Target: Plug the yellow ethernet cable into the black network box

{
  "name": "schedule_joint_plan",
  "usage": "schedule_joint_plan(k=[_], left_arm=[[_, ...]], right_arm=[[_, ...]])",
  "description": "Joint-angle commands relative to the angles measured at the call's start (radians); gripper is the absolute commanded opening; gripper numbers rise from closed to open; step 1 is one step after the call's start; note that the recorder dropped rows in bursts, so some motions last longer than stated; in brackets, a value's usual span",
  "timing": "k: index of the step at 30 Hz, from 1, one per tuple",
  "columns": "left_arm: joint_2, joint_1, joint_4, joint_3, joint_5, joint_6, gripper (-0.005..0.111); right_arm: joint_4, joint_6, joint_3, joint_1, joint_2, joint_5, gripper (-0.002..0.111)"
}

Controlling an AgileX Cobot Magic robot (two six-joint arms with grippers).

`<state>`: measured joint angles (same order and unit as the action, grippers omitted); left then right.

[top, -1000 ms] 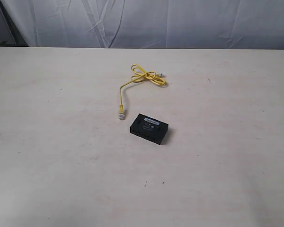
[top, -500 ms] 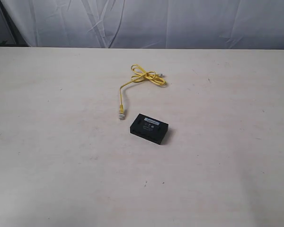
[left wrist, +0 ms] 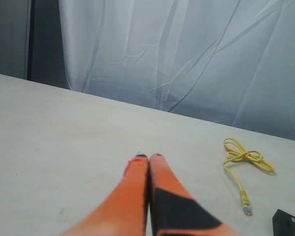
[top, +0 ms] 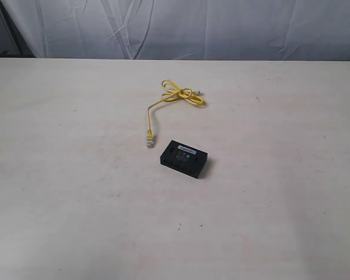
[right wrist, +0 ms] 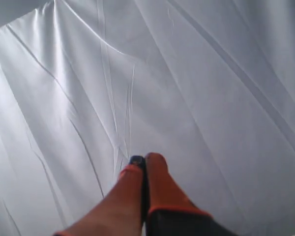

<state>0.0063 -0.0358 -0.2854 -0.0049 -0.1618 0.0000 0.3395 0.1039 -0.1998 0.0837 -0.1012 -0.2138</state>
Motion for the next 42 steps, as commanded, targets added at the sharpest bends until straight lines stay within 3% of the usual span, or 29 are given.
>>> schedule_joint_plan(k=[1, 8, 11, 16, 21, 25, 42], left_arm=[[-0.006, 0.004, -0.021, 0.005, 0.03, 0.0, 0.0], [-0.006, 0.004, -0.02, 0.005, 0.028, 0.0, 0.0], [-0.006, 0.004, -0.02, 0.005, 0.028, 0.0, 0.0], [-0.006, 0.004, -0.022, 0.005, 0.028, 0.0, 0.0], [-0.006, 0.004, -0.037, 0.005, 0.028, 0.0, 0.0], [-0.006, 0.004, -0.037, 0.005, 0.028, 0.0, 0.0], [-0.006, 0.004, -0.006, 0.005, 0.028, 0.0, 0.0]], right_arm=[[-0.172, -0.001, -0.143, -0.002, -0.197, 0.097, -0.001], [-0.381, -0.009, -0.431, -0.002, -0.552, 0.392, -0.001], [-0.39, -0.104, -0.535, -0.002, -0.68, 0.52, -0.001], [-0.275, -0.316, -0.71, -0.002, -0.869, 0.754, -0.001], [0.003, -0.641, -0.854, -0.002, -1.087, 0.965, -0.001], [0.161, -0.753, -0.935, 0.008, -1.232, 1.042, -0.001], [0.13, -0.81, -1.353, 0.266, -1.8, 1.18, -0.001]])
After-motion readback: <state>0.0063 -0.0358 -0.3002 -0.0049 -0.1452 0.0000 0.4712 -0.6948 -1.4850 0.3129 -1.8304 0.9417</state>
